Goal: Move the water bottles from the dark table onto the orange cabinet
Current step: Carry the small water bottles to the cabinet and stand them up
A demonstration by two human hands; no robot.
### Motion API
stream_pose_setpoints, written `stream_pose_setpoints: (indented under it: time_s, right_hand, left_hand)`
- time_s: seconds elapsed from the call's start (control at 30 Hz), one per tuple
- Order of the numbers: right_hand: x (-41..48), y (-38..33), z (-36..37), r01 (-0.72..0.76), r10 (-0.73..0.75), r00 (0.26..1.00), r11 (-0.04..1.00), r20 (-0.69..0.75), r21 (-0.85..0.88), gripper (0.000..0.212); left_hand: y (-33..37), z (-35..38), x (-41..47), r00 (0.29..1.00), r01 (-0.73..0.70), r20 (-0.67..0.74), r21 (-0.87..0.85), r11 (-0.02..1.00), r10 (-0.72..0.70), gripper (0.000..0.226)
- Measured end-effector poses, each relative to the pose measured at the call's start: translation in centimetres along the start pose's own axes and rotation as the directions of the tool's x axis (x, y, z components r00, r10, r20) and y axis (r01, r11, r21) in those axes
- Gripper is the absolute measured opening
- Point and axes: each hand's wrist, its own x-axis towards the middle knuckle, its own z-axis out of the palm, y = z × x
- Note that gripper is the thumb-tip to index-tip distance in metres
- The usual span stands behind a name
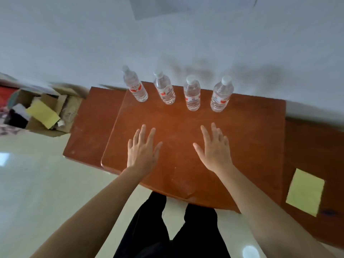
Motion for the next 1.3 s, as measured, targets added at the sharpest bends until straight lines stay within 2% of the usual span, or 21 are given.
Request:
stream_pose_setpoints:
  time_s: [0.13, 0.33, 0.43, 0.53, 0.6, 0.77, 0.83, 0.9, 1.0, 1.13, 1.3]
  right_hand:
    - [0.1, -6.9, -0.2, 0.291, -0.285, 0.956, 0.953, 0.074, -0.087, 0.074]
    - [-2.9, -18.9, -1.7, 0.519, -0.513, 0.854, 0.833, 0.084, -0.191, 0.073]
    - [-6.1, -26.5, -2.2, 0.62, -0.619, 0.781, 0.752, 0.082, -0.222, 0.073]
    - [-10.7, -34.1, -1.6, 0.699, -0.707, 0.704, 0.672, 0.069, -0.244, 0.072]
    - [-14.1, -38.4, -0.3, 0.732, -0.744, 0.664, 0.629, 0.073, -0.261, 0.068]
    - [-26.7, -51.4, 6.1, 0.821, -0.842, 0.536, 0.503, 0.062, -0.27, 0.062]
    - [-31.5, -56.1, 9.1, 0.861, -0.882, 0.463, 0.425, 0.086, -0.281, 0.06]
    - [-36.6, -60.7, 12.2, 0.903, -0.922, 0.362, 0.312, 0.134, -0.294, 0.06]
    - [-43.2, -68.1, 15.9, 0.943, -0.958, 0.225, 0.168, 0.179, -0.288, 0.062]
    - [-49.3, -76.3, 21.0, 0.968, -0.985, 0.056, 0.014, 0.163, -0.251, 0.059]
    - [-55.6, -88.0, 29.1, 0.979, -0.967, -0.1, -0.137, 0.236, -0.148, 0.055]
  left_hand:
    - [-4.9, -2.1, -6.1, 0.976, 0.217, -0.02, 0.003, 0.976, -0.217, 0.065]
    - [-12.5, -5.3, -15.3, 0.894, 0.433, -0.083, -0.088, 0.897, -0.439, 0.066]
    - [-17.4, -7.4, -20.8, 0.824, 0.518, -0.169, -0.163, 0.84, -0.541, 0.066]
    - [-22.8, -8.3, -27.6, 0.772, 0.575, -0.181, -0.206, 0.791, -0.609, 0.062]
    - [-26.0, -8.0, -32.5, 0.75, 0.598, -0.19, -0.217, 0.772, -0.634, 0.061]
    - [-36.4, -6.5, -49.2, 0.637, 0.681, -0.256, -0.256, 0.686, -0.728, 0.062]
    - [-39.9, -5.7, -55.5, 0.552, 0.735, -0.268, -0.292, 0.612, -0.79, 0.061]
    - [-42.9, -4.7, -62.4, 0.43, 0.788, -0.26, -0.36, 0.5, -0.865, 0.06]
    - [-47.7, -3.2, -70.8, 0.289, 0.823, -0.312, -0.403, 0.402, -0.905, 0.06]
    - [-52.9, -1.3, -77.8, 0.178, 0.855, -0.259, -0.437, 0.28, -0.949, 0.065]
    - [-60.2, 0.8, -85.5, -0.043, 0.873, -0.251, -0.481, 0.086, -0.967, 0.067]
